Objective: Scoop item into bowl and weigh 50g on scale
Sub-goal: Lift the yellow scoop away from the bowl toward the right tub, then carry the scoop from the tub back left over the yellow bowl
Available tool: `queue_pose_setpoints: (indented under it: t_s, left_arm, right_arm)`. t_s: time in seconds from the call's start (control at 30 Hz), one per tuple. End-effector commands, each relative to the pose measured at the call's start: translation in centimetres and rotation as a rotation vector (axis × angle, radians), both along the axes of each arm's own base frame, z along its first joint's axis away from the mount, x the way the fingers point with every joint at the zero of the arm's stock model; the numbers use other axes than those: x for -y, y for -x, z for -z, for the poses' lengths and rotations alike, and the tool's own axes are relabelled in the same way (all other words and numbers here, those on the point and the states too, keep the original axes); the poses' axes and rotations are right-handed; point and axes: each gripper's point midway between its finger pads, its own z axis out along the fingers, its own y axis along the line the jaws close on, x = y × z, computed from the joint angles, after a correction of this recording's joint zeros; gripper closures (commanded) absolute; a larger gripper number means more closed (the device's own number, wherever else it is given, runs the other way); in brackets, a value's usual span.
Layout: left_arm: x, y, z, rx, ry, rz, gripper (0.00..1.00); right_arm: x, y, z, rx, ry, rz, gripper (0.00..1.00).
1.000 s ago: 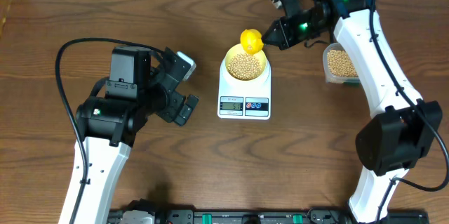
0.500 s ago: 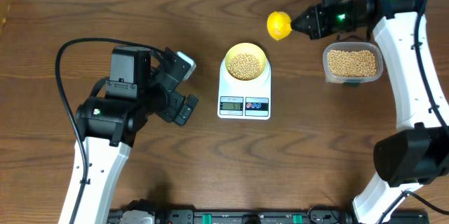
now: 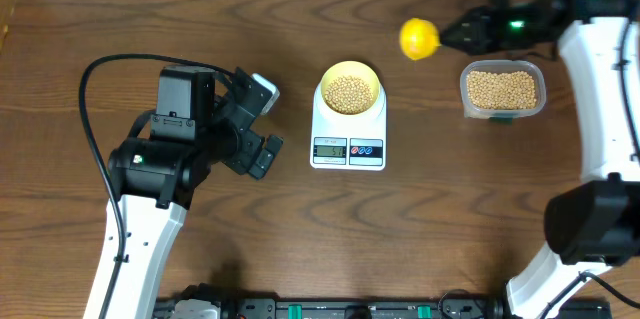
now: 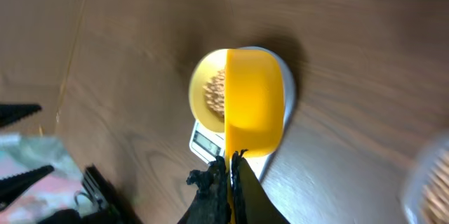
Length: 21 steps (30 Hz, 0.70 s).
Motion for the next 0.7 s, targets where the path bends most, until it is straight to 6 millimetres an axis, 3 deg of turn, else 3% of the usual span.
queue_pose_setpoints:
  t_s: [0.0, 0.13, 0.27, 0.43, 0.67]
  left_arm:
    - [0.1, 0.1, 0.1, -0.005, 0.004, 0.015, 0.02]
    - [0.1, 0.1, 0.1, -0.005, 0.004, 0.015, 0.02]
    - [0.1, 0.1, 0.1, -0.005, 0.004, 0.015, 0.02]
    - [0.1, 0.1, 0.1, -0.005, 0.004, 0.015, 0.02]
    - [0.1, 0.1, 0.1, -0.005, 0.004, 0.015, 0.03]
  right_arm:
    - [4.7, 0.9, -2.3, 0.013, 0.011, 0.123, 0.99]
    - [10.5, 2.2, -0.1, -0.091, 0.184, 0.279, 0.99]
    - [13.2, 2.7, 1.6, -0.137, 0.382, 0.35, 0.99]
    - [13.5, 2.9, 2.7, -0.148, 0.629, 0.356, 0.99]
    - [11.5, 2.1, 3.8, -0.125, 0.945, 0.345, 0.99]
